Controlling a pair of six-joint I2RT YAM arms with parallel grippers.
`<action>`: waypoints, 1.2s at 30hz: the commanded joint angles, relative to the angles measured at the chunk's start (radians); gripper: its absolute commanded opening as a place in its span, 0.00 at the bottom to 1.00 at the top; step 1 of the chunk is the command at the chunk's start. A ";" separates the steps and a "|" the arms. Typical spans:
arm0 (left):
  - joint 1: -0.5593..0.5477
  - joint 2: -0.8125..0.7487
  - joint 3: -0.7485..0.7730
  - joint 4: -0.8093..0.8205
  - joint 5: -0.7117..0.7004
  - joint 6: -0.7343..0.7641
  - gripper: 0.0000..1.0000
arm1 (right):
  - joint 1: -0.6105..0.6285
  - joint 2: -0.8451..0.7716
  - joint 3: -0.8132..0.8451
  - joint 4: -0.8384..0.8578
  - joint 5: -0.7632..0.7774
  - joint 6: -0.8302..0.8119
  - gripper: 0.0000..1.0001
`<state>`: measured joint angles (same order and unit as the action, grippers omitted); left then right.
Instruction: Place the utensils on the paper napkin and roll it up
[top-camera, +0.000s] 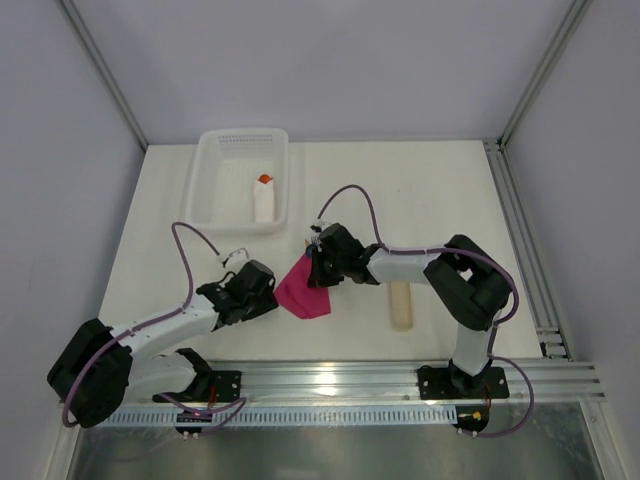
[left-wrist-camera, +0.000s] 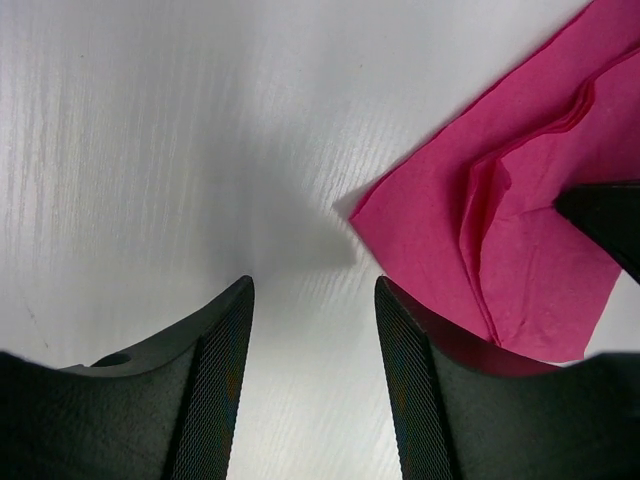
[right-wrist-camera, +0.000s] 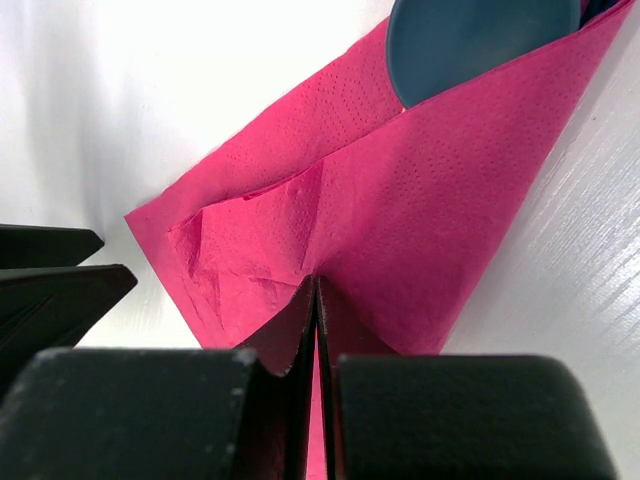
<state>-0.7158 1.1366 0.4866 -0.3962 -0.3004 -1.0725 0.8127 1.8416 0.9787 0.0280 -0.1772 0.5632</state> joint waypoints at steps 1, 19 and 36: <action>0.001 0.028 -0.008 0.060 -0.022 -0.021 0.54 | 0.008 0.047 -0.006 -0.063 0.084 -0.016 0.04; 0.003 0.163 0.010 0.157 -0.025 -0.023 0.33 | 0.009 0.045 -0.009 -0.066 0.087 -0.017 0.04; -0.004 0.060 0.058 0.224 0.044 0.081 0.00 | 0.008 0.051 -0.011 -0.060 0.090 -0.022 0.04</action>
<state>-0.7147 1.2549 0.5224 -0.2192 -0.2768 -1.0370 0.8165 1.8458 0.9802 0.0380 -0.1665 0.5632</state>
